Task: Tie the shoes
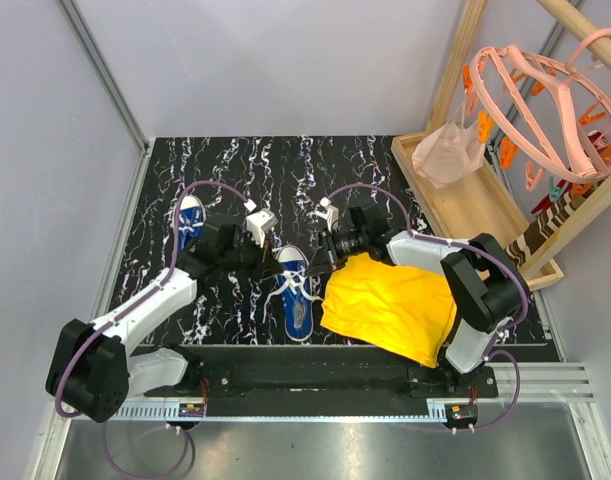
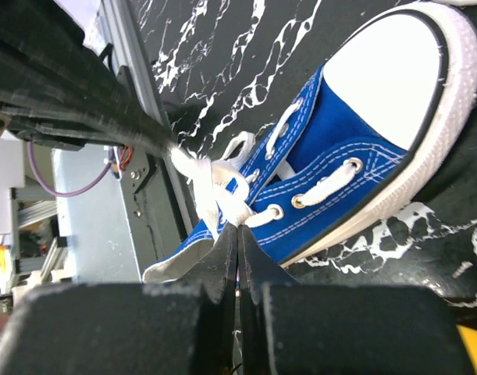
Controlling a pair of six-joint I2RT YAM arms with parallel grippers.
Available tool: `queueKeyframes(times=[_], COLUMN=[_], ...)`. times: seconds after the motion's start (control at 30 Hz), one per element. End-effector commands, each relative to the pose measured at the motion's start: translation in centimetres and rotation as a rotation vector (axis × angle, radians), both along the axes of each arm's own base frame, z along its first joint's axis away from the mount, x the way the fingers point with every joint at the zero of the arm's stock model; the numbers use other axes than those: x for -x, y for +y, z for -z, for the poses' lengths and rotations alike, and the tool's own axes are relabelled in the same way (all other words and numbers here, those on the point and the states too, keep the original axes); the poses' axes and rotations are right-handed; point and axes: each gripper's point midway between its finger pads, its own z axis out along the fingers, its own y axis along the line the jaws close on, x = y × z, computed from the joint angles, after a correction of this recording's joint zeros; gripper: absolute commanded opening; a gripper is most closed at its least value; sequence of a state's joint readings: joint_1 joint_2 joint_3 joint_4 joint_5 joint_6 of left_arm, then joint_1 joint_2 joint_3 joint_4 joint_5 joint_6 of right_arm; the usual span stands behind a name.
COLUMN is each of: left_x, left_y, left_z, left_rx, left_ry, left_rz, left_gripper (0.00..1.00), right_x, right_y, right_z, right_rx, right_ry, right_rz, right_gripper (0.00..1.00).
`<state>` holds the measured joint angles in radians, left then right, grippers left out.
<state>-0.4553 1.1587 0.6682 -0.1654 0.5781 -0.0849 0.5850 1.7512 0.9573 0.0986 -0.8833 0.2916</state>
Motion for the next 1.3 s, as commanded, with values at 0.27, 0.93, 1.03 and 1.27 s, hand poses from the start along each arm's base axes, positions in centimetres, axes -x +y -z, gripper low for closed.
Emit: queueKeyframes(times=[0.27,0.93,1.03,1.27], left_x=[-2.4,-4.4,-5.1,-6.1], left_y=[2.3,5.5,6.0,6.3], left_z=[0.5,3.0,3.0,3.3], left_rx=[-0.066,-0.221,-0.235,-0.255], left_ry=[-0.059,-0.081,-0.089,-0.091], left_rz=[-0.035,-0.034,-0.049,-0.064], left_gripper=[0.00,0.00,0.00,0.00], right_x=[0.1,0.9,0.9,1.1], right_y=[-2.8,-4.8,-4.9,-4.8], right_z=[0.5,1.7,1.8,1.3], right_rx=[0.095,0.159,0.162,0.147], right_ry=[-0.063,-0.067,-0.067,-0.077], right_rz=[0.023,-0.001,-0.003,-0.016], right_gripper=[0.00,0.00,0.00,0.00])
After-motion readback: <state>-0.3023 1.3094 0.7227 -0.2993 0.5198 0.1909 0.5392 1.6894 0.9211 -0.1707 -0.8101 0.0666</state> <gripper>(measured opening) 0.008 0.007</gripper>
